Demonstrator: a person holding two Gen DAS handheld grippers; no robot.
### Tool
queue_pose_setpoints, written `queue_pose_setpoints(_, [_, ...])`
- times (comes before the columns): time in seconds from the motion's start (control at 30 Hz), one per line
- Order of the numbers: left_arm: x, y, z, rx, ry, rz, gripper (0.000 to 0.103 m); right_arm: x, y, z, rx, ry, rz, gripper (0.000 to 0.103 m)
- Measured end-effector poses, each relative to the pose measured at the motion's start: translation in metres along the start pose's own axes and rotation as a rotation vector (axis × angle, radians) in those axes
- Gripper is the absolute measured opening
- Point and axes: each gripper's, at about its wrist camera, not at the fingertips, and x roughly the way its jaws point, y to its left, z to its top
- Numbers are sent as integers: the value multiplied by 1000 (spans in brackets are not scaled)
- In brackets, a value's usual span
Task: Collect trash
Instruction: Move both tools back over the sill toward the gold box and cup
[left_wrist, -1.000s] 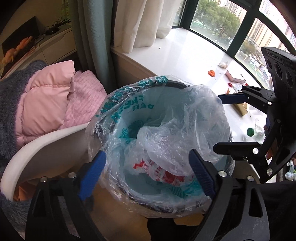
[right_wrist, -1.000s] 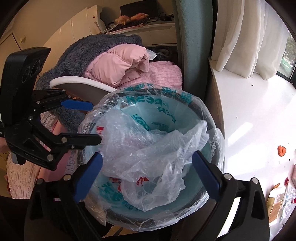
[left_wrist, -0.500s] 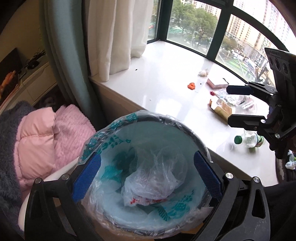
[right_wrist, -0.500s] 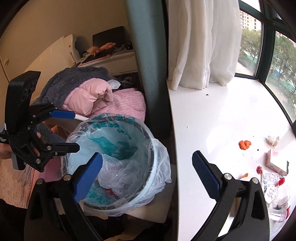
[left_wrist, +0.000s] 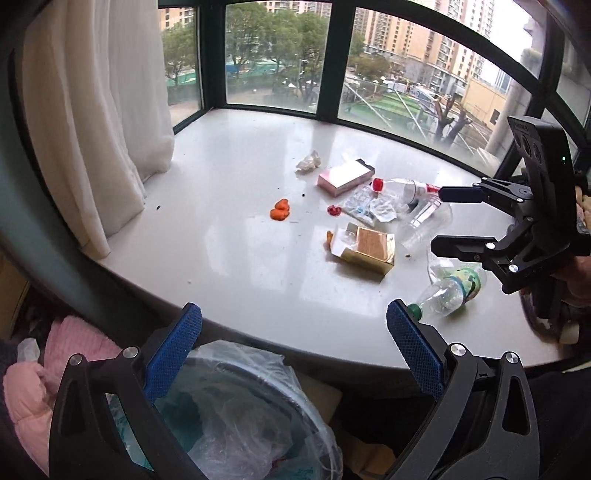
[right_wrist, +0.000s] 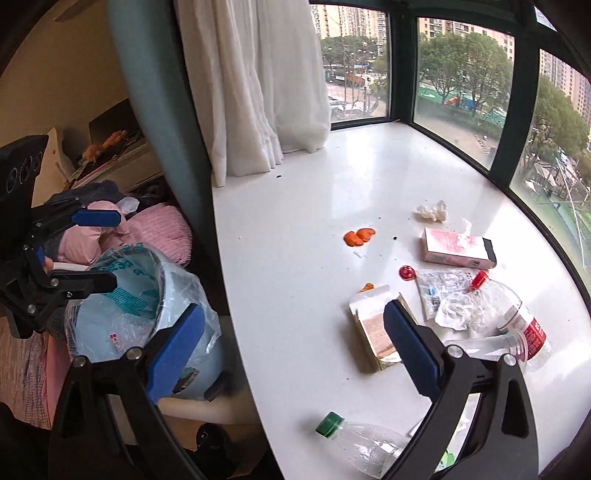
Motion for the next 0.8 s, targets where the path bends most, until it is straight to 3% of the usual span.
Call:
queue_pose_setpoints(0.47, [83, -82, 68, 145, 31, -157, 97, -41, -128, -34, 195, -17, -164, 94])
queue_pose_setpoints(0.8, [151, -102, 96, 162, 108, -210, 97, -41, -209, -56, 272, 10, -203, 94])
